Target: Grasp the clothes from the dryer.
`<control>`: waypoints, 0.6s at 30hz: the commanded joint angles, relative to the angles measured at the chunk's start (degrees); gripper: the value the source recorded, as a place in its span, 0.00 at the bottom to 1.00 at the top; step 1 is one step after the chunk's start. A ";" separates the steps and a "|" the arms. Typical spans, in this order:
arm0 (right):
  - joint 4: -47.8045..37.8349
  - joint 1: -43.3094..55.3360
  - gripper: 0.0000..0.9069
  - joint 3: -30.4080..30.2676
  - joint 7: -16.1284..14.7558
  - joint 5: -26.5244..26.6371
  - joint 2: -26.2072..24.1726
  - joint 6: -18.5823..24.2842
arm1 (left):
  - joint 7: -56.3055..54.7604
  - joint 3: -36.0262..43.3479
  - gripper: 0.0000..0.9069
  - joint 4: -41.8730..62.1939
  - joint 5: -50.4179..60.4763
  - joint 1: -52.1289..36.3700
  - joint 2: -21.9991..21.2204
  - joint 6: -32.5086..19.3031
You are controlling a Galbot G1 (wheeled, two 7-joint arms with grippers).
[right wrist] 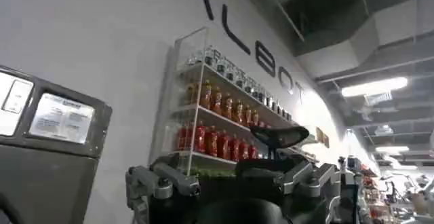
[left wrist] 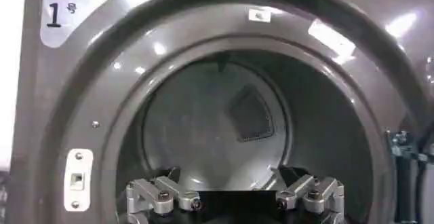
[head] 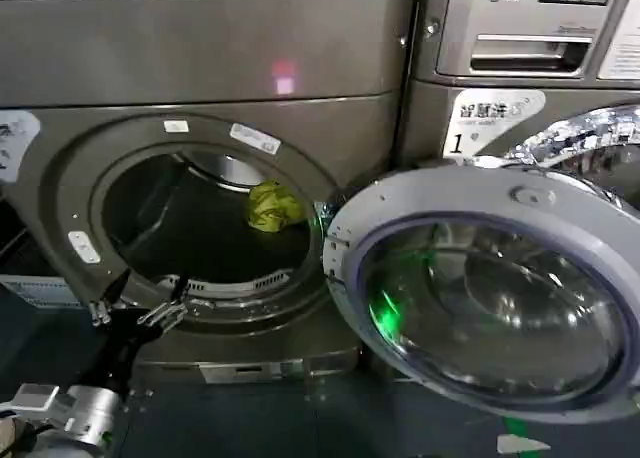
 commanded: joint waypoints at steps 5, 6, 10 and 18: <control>0.37 -0.03 1.00 0.00 -0.04 0.03 0.20 0.05 | 0.03 0.14 1.00 0.38 0.04 -0.48 -0.23 -0.02; 0.40 -0.01 1.00 -0.03 -0.04 0.01 0.23 0.04 | 0.02 0.17 1.00 0.39 0.03 -0.50 -0.21 -0.02; 0.26 0.05 1.00 0.08 0.04 -0.07 0.18 0.02 | 0.01 0.08 1.00 0.58 0.00 -0.63 -0.08 -0.04; -0.06 -0.05 1.00 0.82 0.16 -0.17 -0.20 -0.01 | 0.03 0.15 1.00 1.03 0.08 -0.92 -0.07 -0.09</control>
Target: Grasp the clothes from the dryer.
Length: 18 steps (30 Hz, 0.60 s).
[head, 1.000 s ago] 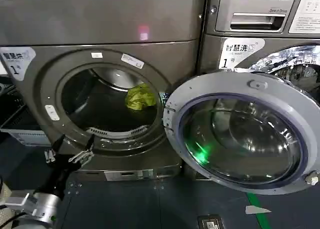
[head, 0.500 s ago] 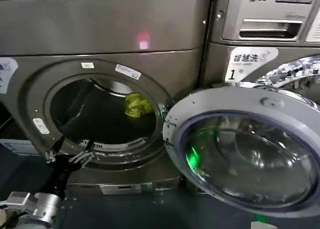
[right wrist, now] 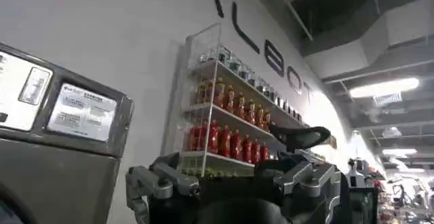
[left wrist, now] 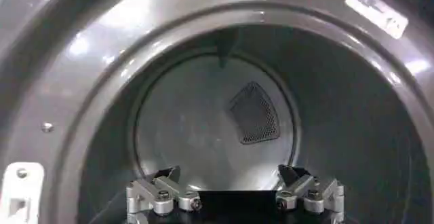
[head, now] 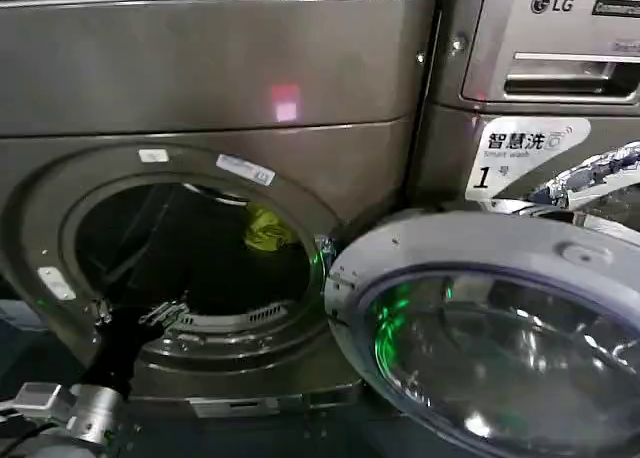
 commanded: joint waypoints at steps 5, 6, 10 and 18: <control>-0.29 -0.16 1.00 0.54 -0.01 -0.01 -0.18 -0.03 | 0.06 0.25 1.00 0.89 0.17 -0.38 0.21 -0.02; -0.30 -0.17 1.00 0.57 -0.02 -0.01 -0.18 -0.02 | 0.06 0.27 1.00 0.98 0.16 -0.38 0.23 -0.04; -0.13 -0.07 1.00 0.44 -0.01 -0.02 -0.13 -0.06 | 0.06 0.30 1.00 1.08 0.18 -0.41 0.32 -0.08; -0.14 0.11 1.00 0.08 -0.07 -0.20 0.01 -0.07 | 0.06 0.28 1.00 1.22 0.25 -0.41 0.29 -0.12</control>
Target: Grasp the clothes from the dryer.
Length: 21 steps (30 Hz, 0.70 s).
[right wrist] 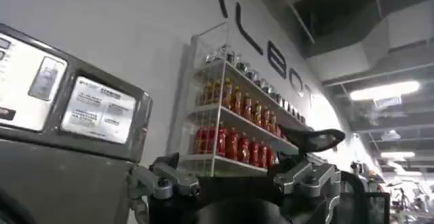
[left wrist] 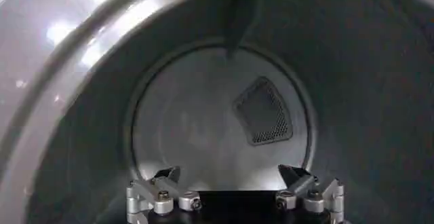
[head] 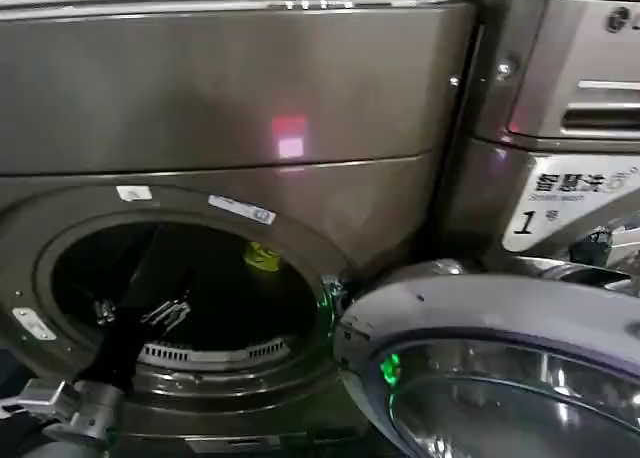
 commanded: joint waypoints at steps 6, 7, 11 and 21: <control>-0.08 0.15 1.00 -0.13 -0.05 -0.21 0.02 -0.01 | 0.03 0.06 1.00 0.21 0.14 -0.05 -0.14 -0.05; -0.05 0.15 1.00 -0.17 -0.04 -0.20 0.05 0.01 | 0.02 0.05 1.00 0.23 0.15 -0.05 -0.14 -0.05; 0.07 0.13 1.00 -0.28 -0.05 -0.18 0.30 0.01 | 0.05 0.30 1.00 0.31 0.22 -0.07 -0.17 -0.06; 0.44 -0.70 1.00 0.61 0.14 0.09 0.19 0.48 | 0.09 0.84 1.00 1.85 0.52 -0.86 0.08 -0.50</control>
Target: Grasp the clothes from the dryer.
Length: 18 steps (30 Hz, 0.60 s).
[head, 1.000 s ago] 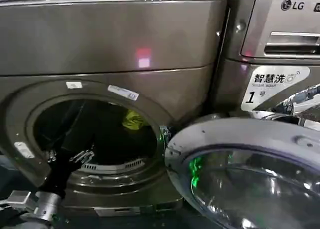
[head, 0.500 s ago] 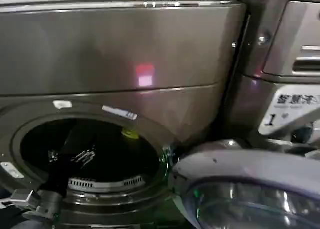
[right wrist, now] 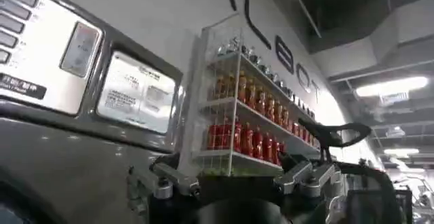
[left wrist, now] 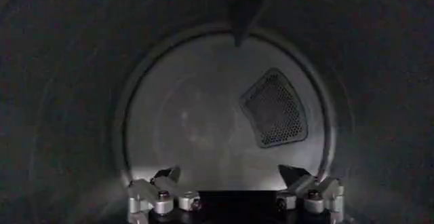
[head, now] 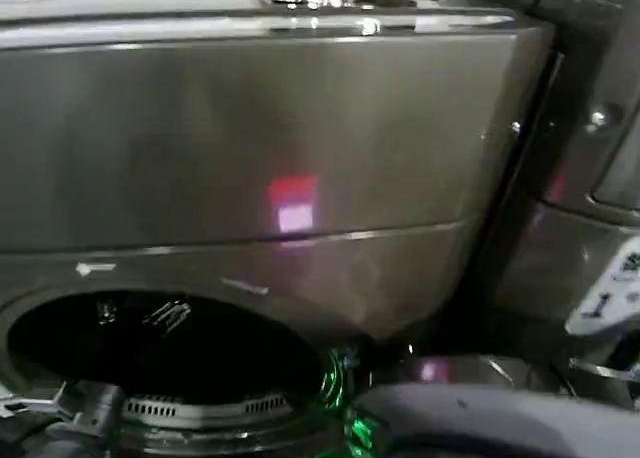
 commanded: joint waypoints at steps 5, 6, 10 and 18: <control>0.06 -1.13 1.00 1.68 0.68 0.11 -0.24 -0.34 | 0.02 1.71 1.00 4.97 -0.14 -3.71 1.61 -1.34; 0.15 -1.29 1.00 1.91 0.84 0.10 -0.25 -0.57 | -0.13 2.33 1.00 7.13 -0.32 -4.85 2.25 -1.76; 0.53 -2.03 1.00 2.96 1.76 0.02 -0.26 -1.25 | -0.82 4.05 1.00 13.43 -0.78 -11.40 3.65 -2.98; 0.36 -3.28 1.00 5.15 1.86 -1.05 -0.25 -2.54 | -1.65 7.75 1.00 31.05 -1.58 -26.22 6.29 -4.53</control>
